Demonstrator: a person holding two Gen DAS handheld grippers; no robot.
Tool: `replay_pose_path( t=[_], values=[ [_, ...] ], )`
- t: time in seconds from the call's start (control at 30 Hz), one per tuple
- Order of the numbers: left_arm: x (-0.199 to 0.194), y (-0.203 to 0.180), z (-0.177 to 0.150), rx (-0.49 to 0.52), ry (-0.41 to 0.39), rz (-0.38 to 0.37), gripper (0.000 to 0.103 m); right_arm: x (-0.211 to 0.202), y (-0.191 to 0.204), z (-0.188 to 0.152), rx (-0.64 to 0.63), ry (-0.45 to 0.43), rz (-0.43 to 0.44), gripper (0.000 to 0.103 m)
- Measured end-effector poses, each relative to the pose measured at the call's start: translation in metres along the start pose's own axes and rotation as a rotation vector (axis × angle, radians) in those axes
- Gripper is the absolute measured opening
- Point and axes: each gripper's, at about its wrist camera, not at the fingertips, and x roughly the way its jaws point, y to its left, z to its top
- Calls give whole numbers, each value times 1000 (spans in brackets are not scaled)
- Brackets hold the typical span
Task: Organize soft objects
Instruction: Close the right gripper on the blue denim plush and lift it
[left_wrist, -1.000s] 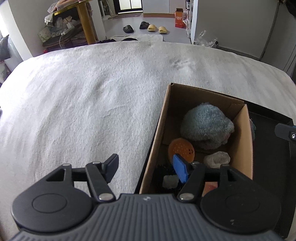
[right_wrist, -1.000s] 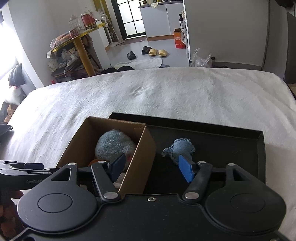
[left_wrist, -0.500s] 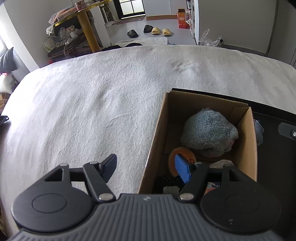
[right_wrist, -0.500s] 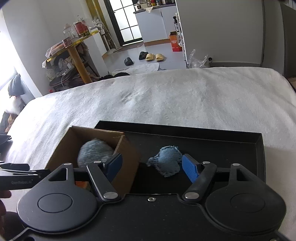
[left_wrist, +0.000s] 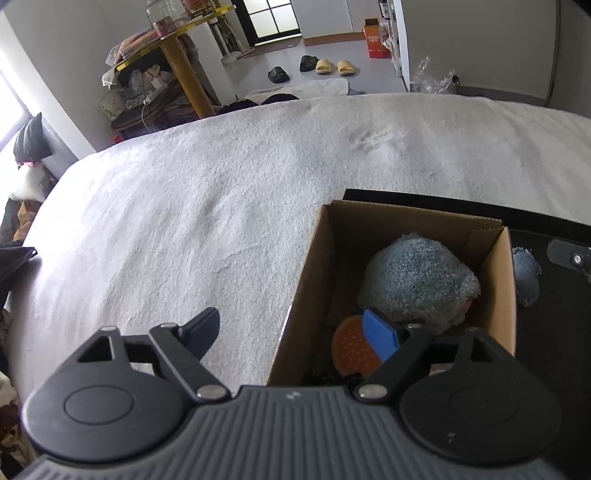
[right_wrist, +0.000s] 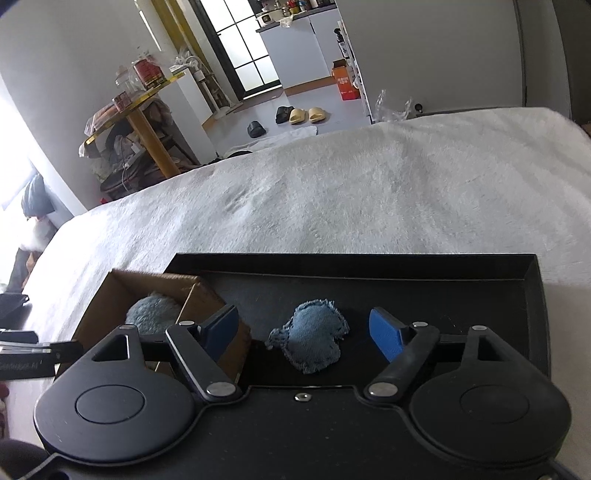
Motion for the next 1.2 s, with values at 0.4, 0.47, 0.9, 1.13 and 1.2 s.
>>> replay_pose_path(
  t=[0.4,0.47,0.9,1.13,1.2],
  values=[
    [14,-22,8,59,27,46,85,36,-12,-12,3,66,8,77],
    [13,-25,8,75,23,45,85,40,-11,-17,-12,71,9,77],
    [19,-18,5,97,40,55,85,46,-6,-26,-71,73,-26,33],
    [11,-8,0,83,43,50,85,36,-14,-26,-34,84,-67,28],
    [8,-6,-2,82,42,46,85,30,-16,-26,-25,80,-76,28]
  ],
)
